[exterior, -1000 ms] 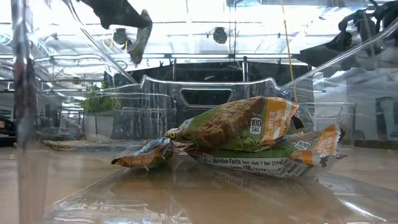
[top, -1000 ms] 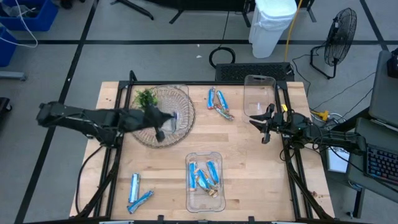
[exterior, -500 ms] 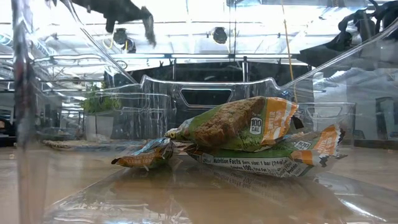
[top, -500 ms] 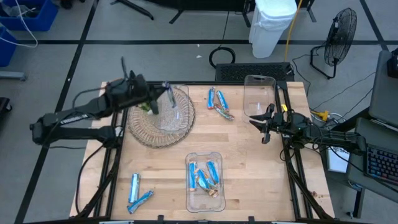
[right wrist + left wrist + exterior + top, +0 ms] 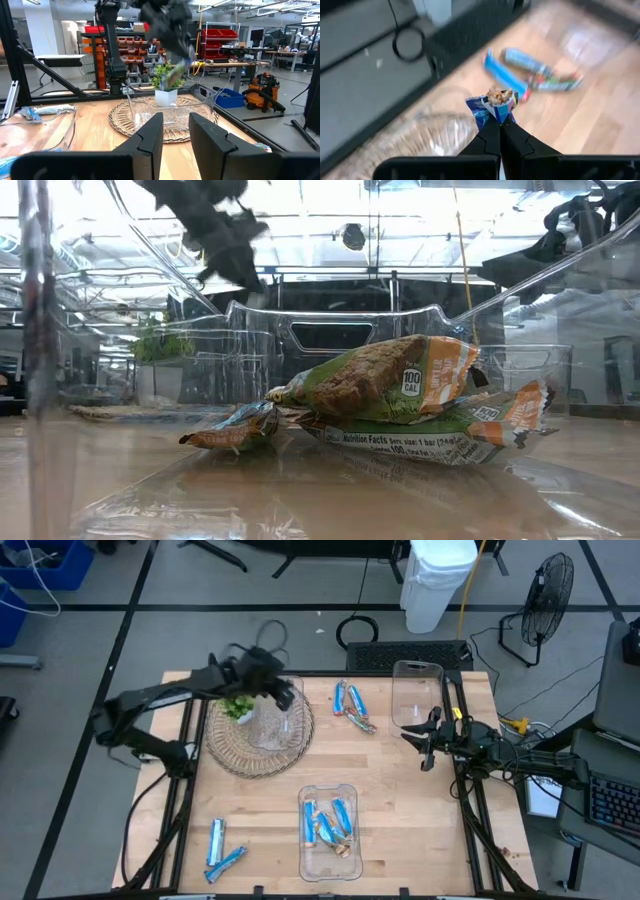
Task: Pick and place Granola Bars by type
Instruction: Put the blue granola bar into the top left transparent bin
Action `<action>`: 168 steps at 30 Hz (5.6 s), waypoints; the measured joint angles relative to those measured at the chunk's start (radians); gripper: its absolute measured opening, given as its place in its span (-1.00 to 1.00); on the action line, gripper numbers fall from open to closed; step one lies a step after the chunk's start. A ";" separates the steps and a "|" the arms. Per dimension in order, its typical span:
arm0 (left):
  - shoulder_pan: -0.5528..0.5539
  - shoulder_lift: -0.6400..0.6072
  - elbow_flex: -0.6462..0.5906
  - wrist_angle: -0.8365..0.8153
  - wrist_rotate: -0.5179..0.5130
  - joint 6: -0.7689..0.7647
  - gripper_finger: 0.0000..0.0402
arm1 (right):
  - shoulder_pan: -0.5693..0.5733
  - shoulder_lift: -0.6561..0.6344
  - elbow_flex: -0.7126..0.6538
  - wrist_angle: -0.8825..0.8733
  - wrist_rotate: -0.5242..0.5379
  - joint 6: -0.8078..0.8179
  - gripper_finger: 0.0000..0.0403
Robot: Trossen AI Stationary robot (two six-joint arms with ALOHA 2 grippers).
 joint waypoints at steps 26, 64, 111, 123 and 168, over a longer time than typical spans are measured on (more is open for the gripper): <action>-0.115 0.237 -0.001 -0.068 0.105 -0.207 -0.95 | 0.000 0.000 0.000 0.000 0.000 0.000 -0.58; -0.132 0.237 -0.002 -0.081 -0.009 -0.087 -0.61 | 0.000 0.000 0.000 0.000 0.000 0.000 -0.58; -1.292 0.141 -0.002 -0.724 0.053 -1.901 -0.61 | 0.000 0.000 0.000 0.000 0.000 0.000 -0.58; -1.351 0.249 -0.002 -0.722 0.227 -2.086 -0.60 | 0.000 0.000 0.000 0.000 0.000 0.000 -0.58; -1.434 0.288 -0.197 -0.400 0.113 -2.107 -0.32 | 0.000 0.000 0.000 0.000 0.000 0.000 -0.58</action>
